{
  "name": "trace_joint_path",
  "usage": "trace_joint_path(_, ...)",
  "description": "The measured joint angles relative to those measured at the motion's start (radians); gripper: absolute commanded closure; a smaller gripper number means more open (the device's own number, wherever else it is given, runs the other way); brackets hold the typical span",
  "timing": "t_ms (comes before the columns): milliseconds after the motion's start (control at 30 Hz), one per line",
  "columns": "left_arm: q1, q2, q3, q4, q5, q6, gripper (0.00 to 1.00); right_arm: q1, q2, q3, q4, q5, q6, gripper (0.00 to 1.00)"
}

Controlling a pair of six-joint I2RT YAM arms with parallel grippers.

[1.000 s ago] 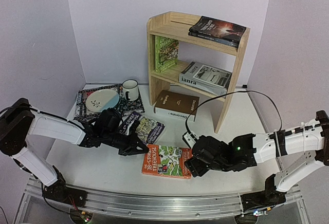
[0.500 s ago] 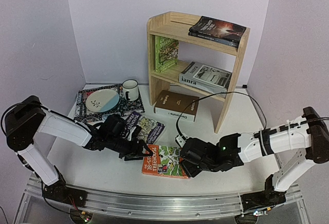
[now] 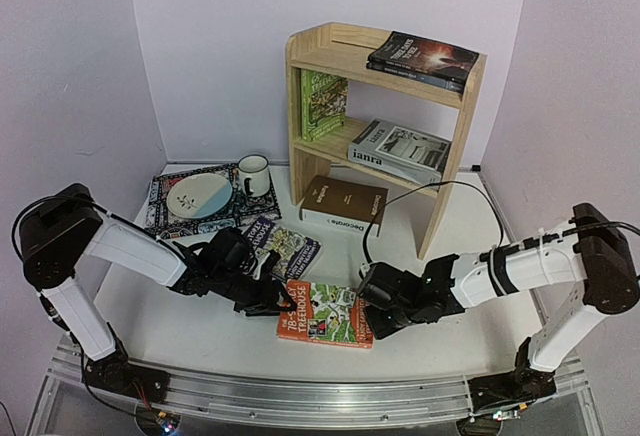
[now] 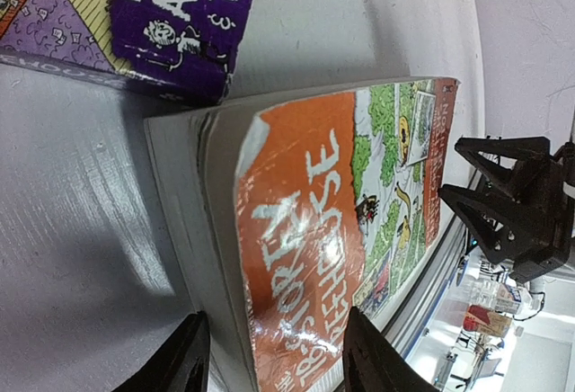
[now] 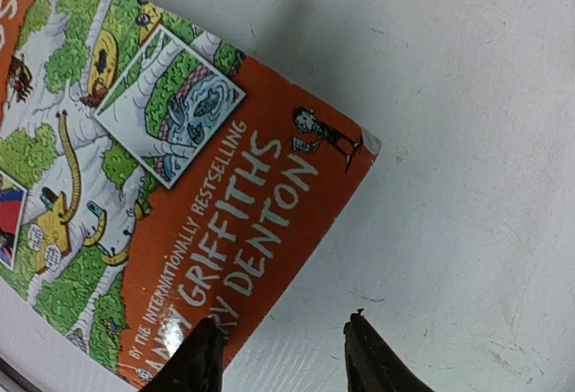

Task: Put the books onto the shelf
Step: Hold the book at the center of the board, then pick up the book at the center of the board.

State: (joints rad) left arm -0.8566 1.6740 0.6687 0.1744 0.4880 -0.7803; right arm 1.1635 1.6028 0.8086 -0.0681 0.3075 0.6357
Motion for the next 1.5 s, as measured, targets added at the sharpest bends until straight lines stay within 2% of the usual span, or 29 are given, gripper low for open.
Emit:
trace_joint_path(100, 0.0, 0.003, 0.004, -0.003, -0.002, 0.0, 0.51, -0.009, 0.0, -0.008, 0.023, -0.032, 0.01, 0.62)
trace_joint_path(233, 0.0, 0.003, 0.006, -0.01, -0.002, -0.001, 0.59, -0.009, 0.003, -0.012, 0.042, -0.06, 0.017, 0.66)
trace_joint_path(567, 0.012, -0.005, 0.013, -0.012, 0.034, -0.04, 0.7, -0.014, 0.008, -0.016, 0.053, -0.079, 0.024, 0.66)
trace_joint_path(633, 0.015, -0.009, 0.011, 0.007, 0.054, -0.061, 0.75, -0.014, 0.007, -0.016, 0.054, -0.079, 0.025, 0.66)
trace_joint_path(733, 0.017, -0.01, 0.005, 0.043, 0.076, -0.09, 0.89, -0.015, 0.007, -0.017, 0.056, -0.078, 0.027, 0.66)
trace_joint_path(800, 0.02, -0.01, -0.003, 0.066, 0.087, -0.106, 0.93, -0.017, 0.006, -0.017, 0.053, -0.077, 0.027, 0.66)
trace_joint_path(967, 0.022, -0.01, -0.018, 0.104, 0.097, -0.117, 0.94, -0.019, 0.003, -0.019, 0.049, -0.076, 0.027, 0.66)
trace_joint_path(1133, 0.022, 0.0, -0.018, 0.125, 0.111, -0.119, 0.8, -0.02, -0.003, -0.023, 0.045, -0.075, 0.027, 0.66)
trace_joint_path(1200, 0.022, 0.012, -0.018, 0.136, 0.12, -0.116, 0.8, -0.02, -0.006, -0.027, 0.046, -0.075, 0.026, 0.66)
trace_joint_path(1300, 0.022, 0.029, -0.018, 0.148, 0.132, -0.116, 0.98, -0.02, -0.008, -0.029, 0.047, -0.076, 0.026, 0.66)
trace_joint_path(1433, 0.022, 0.049, -0.018, 0.159, 0.131, -0.109, 1.0, -0.021, -0.012, -0.032, 0.046, -0.075, 0.023, 0.59)
trace_joint_path(1500, 0.021, 0.051, -0.018, 0.164, 0.129, -0.11, 1.0, -0.02, -0.018, -0.038, 0.052, -0.077, 0.019, 0.52)
